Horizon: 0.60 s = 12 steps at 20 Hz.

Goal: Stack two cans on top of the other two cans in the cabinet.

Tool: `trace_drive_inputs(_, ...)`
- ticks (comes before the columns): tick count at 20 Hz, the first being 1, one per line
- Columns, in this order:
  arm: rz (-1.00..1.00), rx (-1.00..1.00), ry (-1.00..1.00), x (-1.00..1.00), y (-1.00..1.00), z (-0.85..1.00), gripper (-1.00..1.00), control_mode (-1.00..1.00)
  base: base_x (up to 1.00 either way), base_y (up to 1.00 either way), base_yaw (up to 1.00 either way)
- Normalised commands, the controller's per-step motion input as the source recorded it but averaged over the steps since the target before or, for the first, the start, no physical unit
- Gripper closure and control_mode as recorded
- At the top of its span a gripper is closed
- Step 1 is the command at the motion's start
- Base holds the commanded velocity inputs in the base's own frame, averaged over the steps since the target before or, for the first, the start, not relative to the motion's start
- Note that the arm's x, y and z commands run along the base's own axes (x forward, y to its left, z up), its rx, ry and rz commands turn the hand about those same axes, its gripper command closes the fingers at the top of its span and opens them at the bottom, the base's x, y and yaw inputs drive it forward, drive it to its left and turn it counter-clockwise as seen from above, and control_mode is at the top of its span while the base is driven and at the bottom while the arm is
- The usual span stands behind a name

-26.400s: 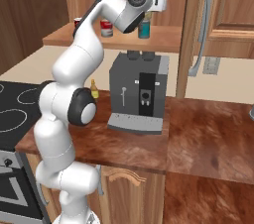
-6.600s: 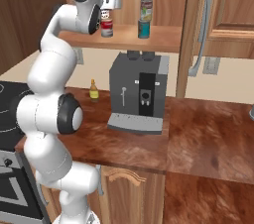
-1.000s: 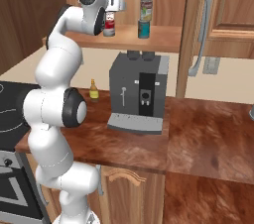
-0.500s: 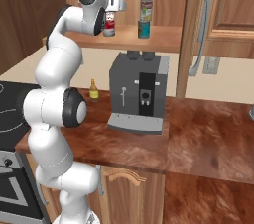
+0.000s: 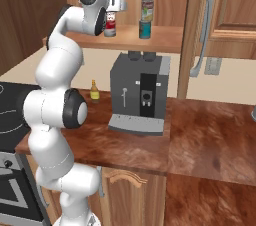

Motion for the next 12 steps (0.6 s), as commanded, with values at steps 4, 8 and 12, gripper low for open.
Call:
trace_drive_inputs(4,0.0,0.0,0.0,0.0,0.0,0.0,1.0,-1.0,0.0,0.0,0.0)
trace_drive_inputs(8,0.0,0.0,0.0,0.0,0.0,0.0,-1.0,-1.0,0.0,0.0,0.0)
trace_drive_inputs(12,0.0,0.0,0.0,0.0,0.0,0.0,-1.0,-1.0,0.0,0.0,0.0)
